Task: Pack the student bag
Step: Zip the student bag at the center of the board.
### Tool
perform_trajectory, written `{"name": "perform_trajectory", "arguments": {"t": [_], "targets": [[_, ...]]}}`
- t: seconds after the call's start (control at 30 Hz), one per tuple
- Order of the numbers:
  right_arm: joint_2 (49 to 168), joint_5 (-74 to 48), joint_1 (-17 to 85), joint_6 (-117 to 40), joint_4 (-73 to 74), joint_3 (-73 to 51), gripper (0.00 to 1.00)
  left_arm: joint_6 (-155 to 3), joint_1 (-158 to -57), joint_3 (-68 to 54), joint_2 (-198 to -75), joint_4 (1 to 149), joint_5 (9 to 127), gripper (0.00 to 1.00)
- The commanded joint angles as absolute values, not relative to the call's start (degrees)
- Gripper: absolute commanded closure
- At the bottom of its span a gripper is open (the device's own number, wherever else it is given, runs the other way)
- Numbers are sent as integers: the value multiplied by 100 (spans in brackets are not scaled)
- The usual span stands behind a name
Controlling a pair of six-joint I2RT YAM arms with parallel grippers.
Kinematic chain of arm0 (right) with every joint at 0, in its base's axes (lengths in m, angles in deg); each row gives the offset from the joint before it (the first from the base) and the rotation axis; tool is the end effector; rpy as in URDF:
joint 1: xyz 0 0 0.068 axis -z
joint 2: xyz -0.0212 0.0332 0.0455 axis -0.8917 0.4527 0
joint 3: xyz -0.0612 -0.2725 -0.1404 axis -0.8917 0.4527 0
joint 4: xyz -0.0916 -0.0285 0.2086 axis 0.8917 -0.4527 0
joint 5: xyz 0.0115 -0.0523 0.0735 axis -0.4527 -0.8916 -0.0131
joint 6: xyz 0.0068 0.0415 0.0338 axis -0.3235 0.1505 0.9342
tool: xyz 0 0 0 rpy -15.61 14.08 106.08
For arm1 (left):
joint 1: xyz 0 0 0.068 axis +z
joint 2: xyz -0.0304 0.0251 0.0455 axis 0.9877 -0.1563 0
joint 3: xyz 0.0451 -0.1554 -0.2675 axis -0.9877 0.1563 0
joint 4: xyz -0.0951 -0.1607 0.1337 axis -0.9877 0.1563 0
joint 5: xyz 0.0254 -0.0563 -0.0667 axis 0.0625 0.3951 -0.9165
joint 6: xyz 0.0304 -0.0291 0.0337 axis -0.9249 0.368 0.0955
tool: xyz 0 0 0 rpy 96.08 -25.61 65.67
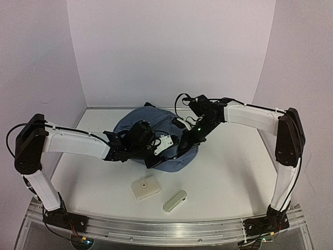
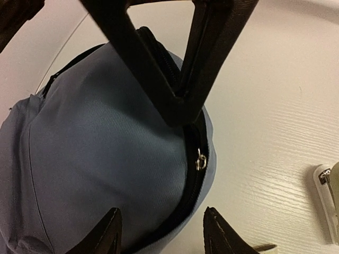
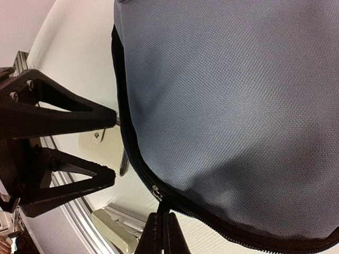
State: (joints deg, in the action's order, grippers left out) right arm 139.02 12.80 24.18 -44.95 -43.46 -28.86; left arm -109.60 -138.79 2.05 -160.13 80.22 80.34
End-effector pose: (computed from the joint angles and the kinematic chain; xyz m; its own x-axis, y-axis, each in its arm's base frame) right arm 0.2976 0.2656 0.2956 -0.6941 -0.5579 -0.4549 -0.7179 0.4899 0.4946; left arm 0.1933 -0.3018 0.2720 0.0005 0.7111 -0.7031 0.8797 0.3341 0.3385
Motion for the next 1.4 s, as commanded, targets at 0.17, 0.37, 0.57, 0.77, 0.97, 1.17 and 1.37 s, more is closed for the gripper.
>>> {"name": "perform_trajectory", "arguments": {"t": [0.17,0.37,0.57,0.77,0.97,1.17,1.37], "targets": [[13842,1408,2577,-4273,-4308,-2849,100,-11522,-14007,-304,-16465,8321,7942,48],[13916,1471,2591,-4263,-4315,-2914,100,-11707,-14006,-536,-16809,8531,8275,67],[13923,1508,2792,-4287,-4324,-2834,100,-11590,-14016,-452,-16647,8794,8459,97],[13794,1423,3243,-4455,-4329,-2615,100,-11495,-14022,166,-15975,9124,8764,100],[13817,1271,3694,-4759,-4346,-2534,100,-11314,-14019,571,-15535,9589,9047,100],[13845,1729,3722,-4659,-4342,-2605,100,-10973,-14028,685,-15120,9651,9141,82],[13819,2184,3340,-4347,-4318,-2664,100,-10729,-14477,27,-15386,9662,8965,48]]}}
